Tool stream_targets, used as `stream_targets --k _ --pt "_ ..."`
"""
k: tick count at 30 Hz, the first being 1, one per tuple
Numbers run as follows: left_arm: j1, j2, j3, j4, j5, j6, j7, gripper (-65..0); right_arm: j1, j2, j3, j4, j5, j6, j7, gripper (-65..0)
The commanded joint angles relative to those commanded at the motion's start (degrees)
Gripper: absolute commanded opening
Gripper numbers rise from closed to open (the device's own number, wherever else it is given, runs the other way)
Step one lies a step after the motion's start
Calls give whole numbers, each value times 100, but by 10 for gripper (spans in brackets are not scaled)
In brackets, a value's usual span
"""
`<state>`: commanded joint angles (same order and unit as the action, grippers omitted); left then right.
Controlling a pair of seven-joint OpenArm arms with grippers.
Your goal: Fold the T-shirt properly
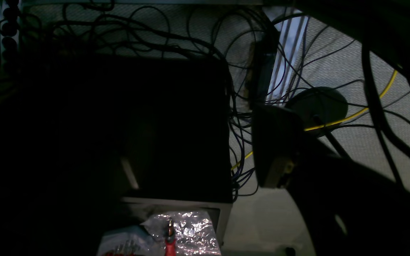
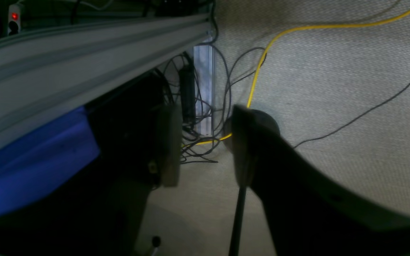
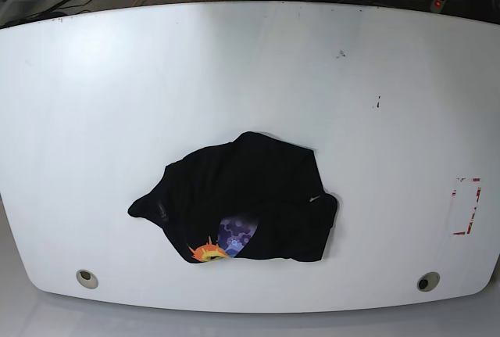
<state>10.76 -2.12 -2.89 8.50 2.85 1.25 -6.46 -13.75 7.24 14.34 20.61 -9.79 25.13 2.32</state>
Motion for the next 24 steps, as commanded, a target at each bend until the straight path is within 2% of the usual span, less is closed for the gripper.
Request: stream_targets --k 1,12,15,19,24 --pt "-228 -83 12 -354 71 2 9 -267 263 -113 -40 -26 -2 49 -17 -420" --pt "-236 -92 12 -336 62 2 -8 -267 263 -113 -31 -8 7 49 -52 -423" --pt "-105 -92 -6 -46 36 2 -44 -267 228 -113 -31 9 16 49 -52 -425" --pt "379 -57 3 842 53 2 -35 -267 114 -113 13 45 33 49 -8 -426" --pt "898 -57 3 1730 36 -6 -17 -267 -317 -121 4 862 33 49 -52 -426"
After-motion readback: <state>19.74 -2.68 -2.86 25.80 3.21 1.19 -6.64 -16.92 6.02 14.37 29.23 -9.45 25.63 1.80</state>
